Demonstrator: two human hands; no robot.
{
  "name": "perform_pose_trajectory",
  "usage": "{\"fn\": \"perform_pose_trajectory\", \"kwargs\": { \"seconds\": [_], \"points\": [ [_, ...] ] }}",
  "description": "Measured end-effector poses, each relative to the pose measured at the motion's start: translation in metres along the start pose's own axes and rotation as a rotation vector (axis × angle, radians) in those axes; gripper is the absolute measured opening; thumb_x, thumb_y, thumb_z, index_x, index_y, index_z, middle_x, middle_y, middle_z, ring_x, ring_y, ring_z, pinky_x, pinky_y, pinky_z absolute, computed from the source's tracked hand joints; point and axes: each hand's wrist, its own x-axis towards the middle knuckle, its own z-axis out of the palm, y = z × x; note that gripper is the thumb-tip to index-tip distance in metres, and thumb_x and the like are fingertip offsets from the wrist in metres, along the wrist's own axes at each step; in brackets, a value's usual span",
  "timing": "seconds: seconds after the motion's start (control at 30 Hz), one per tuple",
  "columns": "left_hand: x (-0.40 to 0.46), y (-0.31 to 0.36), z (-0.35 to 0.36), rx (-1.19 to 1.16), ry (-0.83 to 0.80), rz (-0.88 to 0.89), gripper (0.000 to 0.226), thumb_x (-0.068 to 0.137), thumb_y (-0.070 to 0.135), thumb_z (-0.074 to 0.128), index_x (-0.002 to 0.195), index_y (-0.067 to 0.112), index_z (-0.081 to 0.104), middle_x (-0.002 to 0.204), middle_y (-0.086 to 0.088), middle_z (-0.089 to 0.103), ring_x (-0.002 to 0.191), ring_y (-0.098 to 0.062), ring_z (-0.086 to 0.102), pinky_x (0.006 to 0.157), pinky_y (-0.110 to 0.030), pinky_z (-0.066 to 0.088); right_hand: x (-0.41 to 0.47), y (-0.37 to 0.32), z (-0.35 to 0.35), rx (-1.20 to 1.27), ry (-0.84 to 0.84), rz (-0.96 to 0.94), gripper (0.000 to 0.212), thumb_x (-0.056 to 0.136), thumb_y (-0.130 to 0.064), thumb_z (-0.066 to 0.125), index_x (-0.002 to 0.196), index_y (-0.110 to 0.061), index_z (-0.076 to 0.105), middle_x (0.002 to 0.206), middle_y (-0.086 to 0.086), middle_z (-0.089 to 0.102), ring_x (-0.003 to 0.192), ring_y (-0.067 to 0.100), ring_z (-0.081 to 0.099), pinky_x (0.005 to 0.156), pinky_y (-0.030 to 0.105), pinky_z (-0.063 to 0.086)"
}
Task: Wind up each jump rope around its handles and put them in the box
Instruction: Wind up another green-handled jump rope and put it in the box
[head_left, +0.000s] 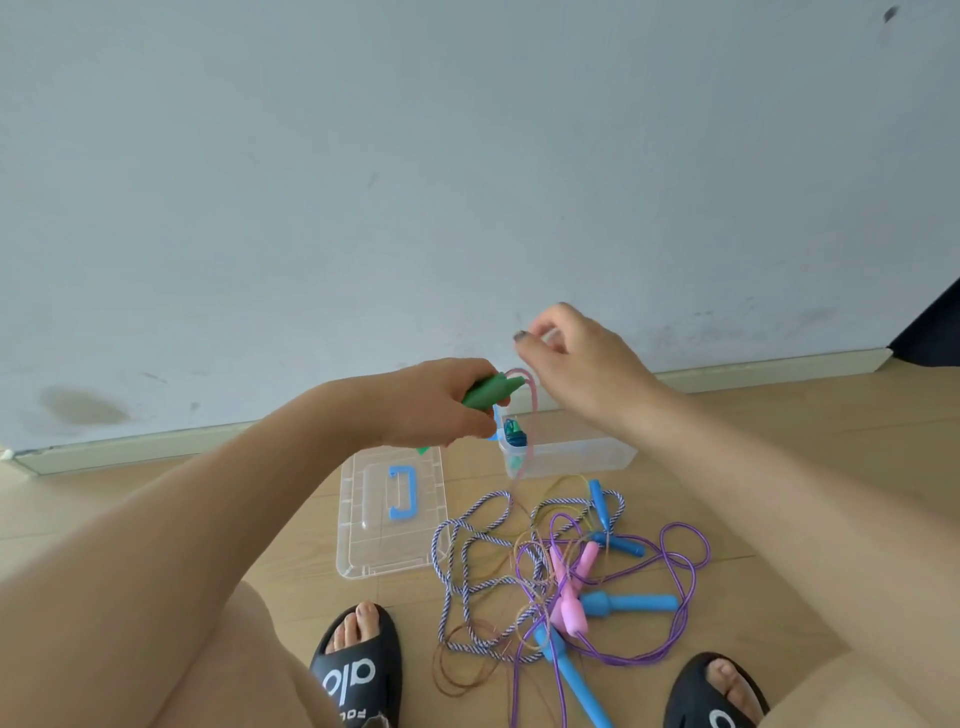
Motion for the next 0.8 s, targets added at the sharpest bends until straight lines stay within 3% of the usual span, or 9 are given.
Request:
{"fn": "perform_pose_trajectory", "kwargs": {
  "seconds": [0.07, 0.17, 0.23, 0.3, 0.43, 0.5, 0.57, 0.63, 0.8],
  "points": [
    [0.0, 0.002, 0.001, 0.066, -0.027, 0.042, 0.024, 0.088, 0.018, 0.06, 0.109, 0.029, 0.059, 0.097, -0.005, 0.065, 0.069, -0.016, 0.056, 0.072, -0.04, 0.053, -0.004, -0.006, 0.005, 0.143, -0.138, -0.06, 0.034, 0.101, -0.042, 0.044, 0.106, -0.015, 0.062, 0.097, -0.002, 0.067, 0.095, 0.019, 0.061, 0.081, 0.037, 0.044],
    [-0.002, 0.005, 0.002, 0.062, -0.032, 0.107, 0.029, 0.089, 0.015, 0.06, 0.092, 0.044, 0.061, 0.076, 0.019, 0.061, 0.068, -0.008, 0.055, 0.072, -0.03, 0.051, -0.005, -0.004, 0.006, 0.158, -0.278, -0.075, 0.046, 0.102, -0.045, 0.04, 0.084, -0.009, 0.06, 0.073, 0.003, 0.069, 0.074, 0.027, 0.067, 0.082, 0.046, 0.051],
    [-0.002, 0.009, 0.004, 0.054, -0.029, 0.124, 0.034, 0.091, 0.015, 0.057, 0.086, 0.049, 0.057, 0.075, 0.02, 0.061, 0.067, -0.006, 0.057, 0.071, -0.025, 0.051, -0.002, -0.001, 0.004, 0.198, -0.319, -0.014, 0.051, 0.1, -0.052, 0.039, 0.081, -0.01, 0.059, 0.065, 0.0, 0.065, 0.052, 0.022, 0.061, 0.068, 0.043, 0.054],
    [-0.002, 0.011, 0.006, 0.051, -0.018, 0.13, 0.025, 0.096, 0.019, 0.053, 0.098, 0.044, 0.055, 0.077, 0.013, 0.061, 0.065, -0.009, 0.059, 0.069, -0.023, 0.053, 0.001, 0.0, 0.001, 0.177, -0.313, 0.023, 0.059, 0.099, -0.057, 0.036, 0.085, -0.007, 0.063, 0.067, 0.0, 0.064, 0.041, 0.013, 0.05, 0.05, 0.029, 0.044],
    [-0.002, 0.01, 0.0, 0.096, 0.014, 0.084, 0.016, 0.098, 0.034, 0.053, 0.114, 0.036, 0.052, 0.074, 0.01, 0.06, 0.06, -0.009, 0.059, 0.063, -0.027, 0.056, 0.003, 0.006, -0.002, -0.009, -0.267, -0.036, 0.058, 0.103, -0.05, 0.033, 0.075, -0.01, 0.064, 0.066, -0.001, 0.067, 0.053, 0.009, 0.049, 0.057, 0.026, 0.035],
    [-0.002, 0.008, -0.003, 0.146, 0.028, 0.039, 0.013, 0.096, 0.042, 0.055, 0.102, 0.03, 0.054, 0.071, 0.01, 0.06, 0.055, -0.004, 0.055, 0.061, -0.026, 0.05, 0.005, 0.009, -0.003, -0.041, -0.23, -0.07, 0.052, 0.103, -0.045, 0.039, 0.064, -0.011, 0.049, 0.061, 0.002, 0.057, 0.051, 0.013, 0.043, 0.056, 0.03, 0.033],
    [-0.001, 0.006, -0.003, 0.13, 0.014, 0.024, 0.025, 0.095, 0.045, 0.056, 0.09, 0.021, 0.056, 0.066, 0.008, 0.059, 0.054, -0.008, 0.052, 0.06, -0.027, 0.047, 0.007, 0.01, -0.003, 0.023, -0.202, -0.073, 0.049, 0.101, -0.043, 0.045, 0.063, -0.013, 0.043, 0.058, 0.001, 0.048, 0.05, 0.014, 0.036, 0.054, 0.03, 0.029],
    [-0.002, 0.005, -0.005, 0.071, -0.007, 0.016, 0.035, 0.094, 0.048, 0.057, 0.087, 0.014, 0.057, 0.065, 0.003, 0.057, 0.056, -0.014, 0.051, 0.059, -0.028, 0.047, 0.007, 0.01, -0.004, 0.09, -0.18, -0.071, 0.047, 0.099, -0.043, 0.051, 0.062, -0.015, 0.047, 0.05, -0.01, 0.046, 0.044, 0.007, 0.036, 0.053, 0.027, 0.03],
    [-0.005, 0.003, -0.008, 0.04, -0.004, -0.03, 0.041, 0.091, 0.049, 0.06, 0.087, 0.008, 0.06, 0.065, 0.001, 0.056, 0.057, -0.017, 0.051, 0.061, -0.029, 0.046, 0.004, 0.013, -0.008, 0.23, -0.171, -0.029, 0.034, 0.097, -0.039, 0.057, 0.072, -0.016, 0.058, 0.061, -0.006, 0.05, 0.038, 0.003, 0.035, 0.046, 0.018, 0.029]
  ]
}}
